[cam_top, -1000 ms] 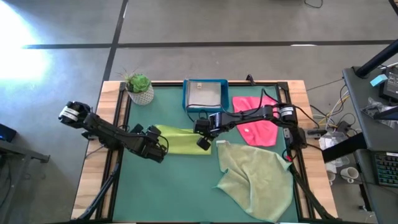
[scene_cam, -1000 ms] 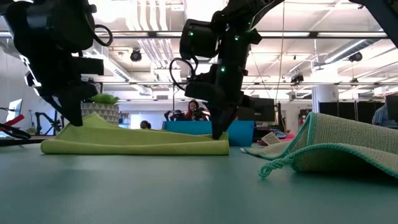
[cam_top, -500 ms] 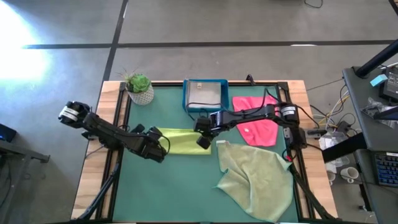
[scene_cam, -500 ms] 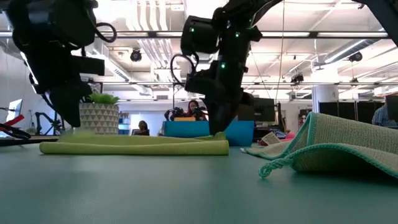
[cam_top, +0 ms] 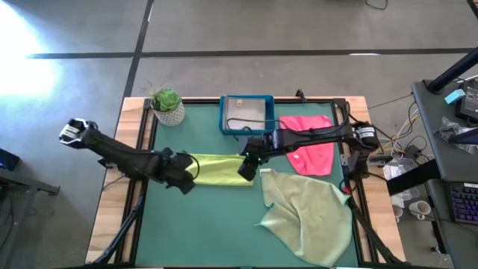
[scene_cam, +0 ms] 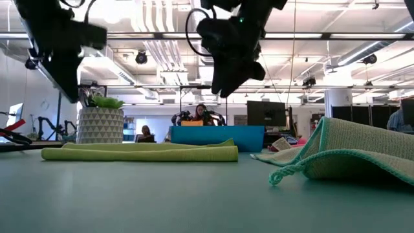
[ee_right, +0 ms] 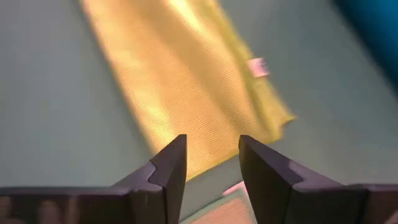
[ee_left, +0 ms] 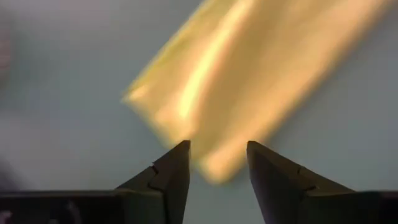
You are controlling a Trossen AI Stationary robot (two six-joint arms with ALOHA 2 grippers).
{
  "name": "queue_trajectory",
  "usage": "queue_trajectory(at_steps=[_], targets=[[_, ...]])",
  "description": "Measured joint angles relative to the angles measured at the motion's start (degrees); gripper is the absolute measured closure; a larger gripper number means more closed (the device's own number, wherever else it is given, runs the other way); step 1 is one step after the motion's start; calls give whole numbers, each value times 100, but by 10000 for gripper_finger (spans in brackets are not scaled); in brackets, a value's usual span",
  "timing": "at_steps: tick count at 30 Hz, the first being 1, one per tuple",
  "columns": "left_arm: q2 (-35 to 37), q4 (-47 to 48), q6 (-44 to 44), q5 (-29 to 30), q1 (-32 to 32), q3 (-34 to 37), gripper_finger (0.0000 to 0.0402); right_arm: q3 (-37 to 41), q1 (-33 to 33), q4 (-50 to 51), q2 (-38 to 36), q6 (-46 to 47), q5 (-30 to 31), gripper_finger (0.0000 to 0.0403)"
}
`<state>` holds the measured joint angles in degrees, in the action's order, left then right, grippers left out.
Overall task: Fold microfiber towels
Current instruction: Fold the green microfiber cloth
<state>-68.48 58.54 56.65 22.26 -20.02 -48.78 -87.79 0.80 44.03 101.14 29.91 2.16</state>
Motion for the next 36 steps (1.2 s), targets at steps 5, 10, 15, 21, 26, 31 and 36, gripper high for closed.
queue_trajectory(at_steps=[5,10,15,21,26,31,36], targets=[[440,-1907,-753,-407,-106,570,274,19,-319,-209,238,-55,-523,277],[445,-2905,-766,-428,-97,1263,299,26,-557,-462,600,-58,-517,282],[247,-3512,-749,-402,-99,1705,331,26,-576,-571,981,-43,-208,285],[-220,-3574,-747,-146,-99,1760,360,26,-577,-622,1203,5,-154,335],[-761,-3775,-597,-96,-101,1765,372,44,-577,-647,1244,7,-49,389],[-1158,-4165,-604,-517,-108,1754,379,52,-576,-658,1268,72,-226,393],[-1279,-4250,-600,-644,-159,1741,380,54,-594,-666,1498,359,-774,394]])
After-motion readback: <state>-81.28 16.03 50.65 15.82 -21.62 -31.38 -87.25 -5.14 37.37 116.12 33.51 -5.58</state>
